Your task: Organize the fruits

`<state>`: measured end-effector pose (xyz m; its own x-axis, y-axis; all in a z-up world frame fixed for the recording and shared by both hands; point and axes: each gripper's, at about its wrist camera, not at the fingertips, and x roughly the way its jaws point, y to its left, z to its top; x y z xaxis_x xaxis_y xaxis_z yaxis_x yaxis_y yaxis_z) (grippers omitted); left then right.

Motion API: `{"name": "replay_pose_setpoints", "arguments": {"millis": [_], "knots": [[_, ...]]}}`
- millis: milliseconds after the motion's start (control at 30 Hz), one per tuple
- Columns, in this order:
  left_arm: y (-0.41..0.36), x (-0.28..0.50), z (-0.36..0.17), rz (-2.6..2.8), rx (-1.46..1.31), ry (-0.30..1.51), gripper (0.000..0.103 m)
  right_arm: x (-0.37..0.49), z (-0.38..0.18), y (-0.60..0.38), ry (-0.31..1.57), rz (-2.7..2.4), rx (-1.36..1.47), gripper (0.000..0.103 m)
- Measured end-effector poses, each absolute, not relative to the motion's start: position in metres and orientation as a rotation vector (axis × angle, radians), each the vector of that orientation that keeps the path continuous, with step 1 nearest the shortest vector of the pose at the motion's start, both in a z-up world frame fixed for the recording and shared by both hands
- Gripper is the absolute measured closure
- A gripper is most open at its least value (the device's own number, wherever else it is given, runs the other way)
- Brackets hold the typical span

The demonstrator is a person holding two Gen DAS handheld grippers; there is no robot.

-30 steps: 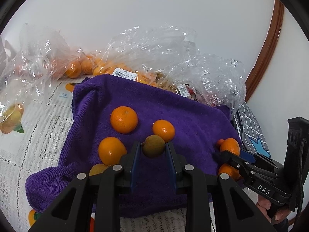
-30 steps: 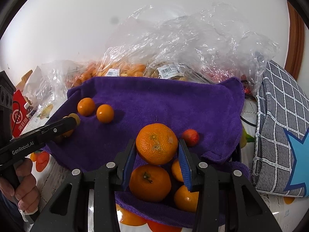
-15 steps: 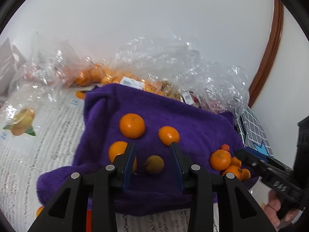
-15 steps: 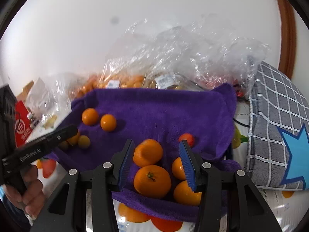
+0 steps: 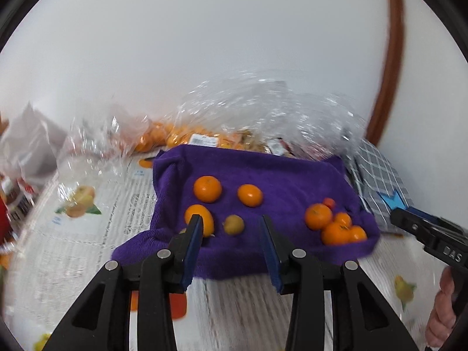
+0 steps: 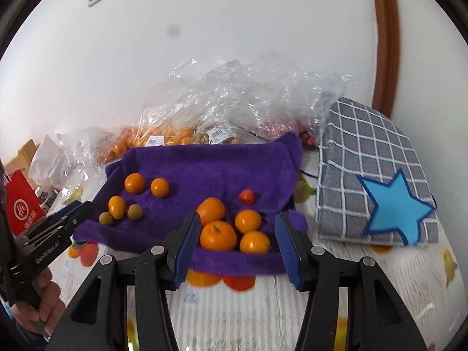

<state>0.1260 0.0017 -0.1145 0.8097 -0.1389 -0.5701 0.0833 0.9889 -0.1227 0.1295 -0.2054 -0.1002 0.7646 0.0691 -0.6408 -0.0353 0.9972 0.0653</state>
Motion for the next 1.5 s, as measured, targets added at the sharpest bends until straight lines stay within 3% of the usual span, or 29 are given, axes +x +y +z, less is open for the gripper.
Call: {"name": "replay_pose_setpoints", "arguments": {"millis": [233, 300, 367, 633, 733, 1500], "knots": [[-0.008, 0.084, -0.092, -0.107, -0.017, 0.644, 0.052, 0.086, -0.087, -0.207, 0.721, 0.032, 0.072, 0.05], [-0.004, 0.076, -0.09, -0.101, -0.033, 0.645, 0.05, 0.071, -0.08, -0.209, 0.714, 0.008, 0.067, 0.043], [-0.001, 0.067, -0.086, -0.073, -0.048, 0.651, 0.049, 0.057, -0.072, -0.211, 0.7, -0.01, 0.062, 0.022], [0.003, 0.033, -0.058, -0.071, -0.073, 0.592, 0.031, 0.008, -0.049, -0.214, 0.62, -0.054, 0.033, 0.003], [0.002, 0.028, -0.053, -0.076, -0.066, 0.583, 0.026, -0.002, -0.045, -0.214, 0.609, -0.055, 0.049, 0.003], [0.0, 0.019, -0.055, -0.069, -0.074, 0.566, 0.026, -0.019, -0.036, -0.206, 0.601, -0.07, 0.038, 0.003]]}}
